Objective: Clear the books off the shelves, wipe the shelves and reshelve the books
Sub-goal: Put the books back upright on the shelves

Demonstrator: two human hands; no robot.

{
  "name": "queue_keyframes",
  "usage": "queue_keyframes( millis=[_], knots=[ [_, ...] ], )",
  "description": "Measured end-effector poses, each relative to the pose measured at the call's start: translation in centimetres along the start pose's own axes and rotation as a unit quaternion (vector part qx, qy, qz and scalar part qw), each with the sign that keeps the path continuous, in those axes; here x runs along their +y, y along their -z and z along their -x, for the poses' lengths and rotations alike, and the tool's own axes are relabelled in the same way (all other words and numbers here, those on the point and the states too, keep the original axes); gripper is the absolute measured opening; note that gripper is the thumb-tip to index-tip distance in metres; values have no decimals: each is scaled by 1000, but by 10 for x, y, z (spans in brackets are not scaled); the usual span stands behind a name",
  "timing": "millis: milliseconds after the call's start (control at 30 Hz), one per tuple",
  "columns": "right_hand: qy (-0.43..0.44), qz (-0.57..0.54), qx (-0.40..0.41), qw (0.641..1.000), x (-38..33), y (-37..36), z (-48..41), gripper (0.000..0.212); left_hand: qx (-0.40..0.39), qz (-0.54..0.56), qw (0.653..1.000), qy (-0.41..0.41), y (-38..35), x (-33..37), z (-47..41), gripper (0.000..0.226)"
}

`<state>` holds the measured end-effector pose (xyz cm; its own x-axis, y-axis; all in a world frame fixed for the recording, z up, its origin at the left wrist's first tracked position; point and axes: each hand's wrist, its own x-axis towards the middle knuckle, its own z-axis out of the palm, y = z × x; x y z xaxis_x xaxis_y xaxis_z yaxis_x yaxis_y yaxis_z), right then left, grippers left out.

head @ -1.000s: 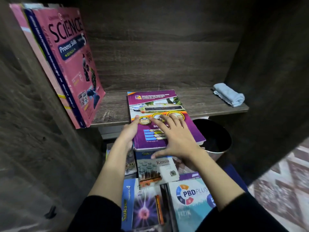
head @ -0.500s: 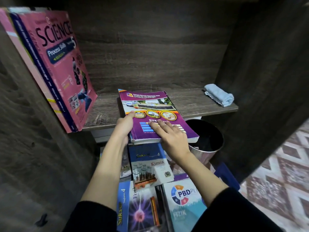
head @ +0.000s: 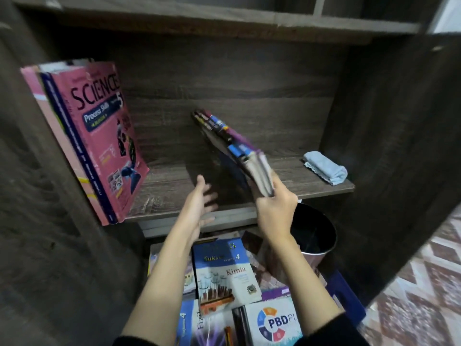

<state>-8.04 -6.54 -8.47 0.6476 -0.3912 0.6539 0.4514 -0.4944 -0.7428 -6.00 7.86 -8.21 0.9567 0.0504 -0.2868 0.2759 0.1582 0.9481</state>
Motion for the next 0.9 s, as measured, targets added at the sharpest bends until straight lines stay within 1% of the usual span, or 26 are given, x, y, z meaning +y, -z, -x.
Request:
queue_keyframes(
  millis=[33,67,100,200,233,300,333,367,433,500,567,600,633,767,900],
  knots=[
    [-64,-41,28,997,-4,0,-2,33,0,-2,1000,18,-2,-5,-1,58],
    [-113,-85,50,989,-8,0,-4,20,-6,3,999,35,-5,-8,-2,57],
    [-154,-133,65,977,-11,0,-6,17,-17,11,999,50,-9,-12,-2,56],
    [-266,-241,102,928,-11,-2,-9,25,-57,39,994,90,-21,-19,0,51],
    [-299,-266,114,909,-7,-4,-9,27,-57,66,992,97,-24,-20,1,47],
    [-364,-317,141,865,1,-8,-9,29,-34,132,986,99,-27,-22,-1,37],
    [-393,-332,153,844,5,-9,-8,29,-17,145,985,90,-28,-22,-2,32],
    [-420,-338,168,826,9,-9,-7,30,-4,136,987,79,-29,-24,-4,30],
    [-474,-338,200,788,15,-6,-4,28,10,85,994,62,-31,-28,-7,29],
    [-530,-348,231,738,17,-1,-2,27,14,55,997,57,-34,-29,-8,27],
    [-559,-380,250,693,18,2,0,26,15,40,998,51,-37,-29,-9,25],
    [-564,-393,256,679,18,2,1,26,17,37,998,48,-39,-30,-10,23],
    [-568,-400,255,673,18,1,3,26,18,37,998,46,-39,-31,-11,22],
    [-587,-394,239,665,20,-6,8,28,6,6,999,46,-32,-34,-11,20],
    [-597,-375,232,670,29,-13,16,46,-20,-48,997,62,-25,-36,-6,28]
  ],
)
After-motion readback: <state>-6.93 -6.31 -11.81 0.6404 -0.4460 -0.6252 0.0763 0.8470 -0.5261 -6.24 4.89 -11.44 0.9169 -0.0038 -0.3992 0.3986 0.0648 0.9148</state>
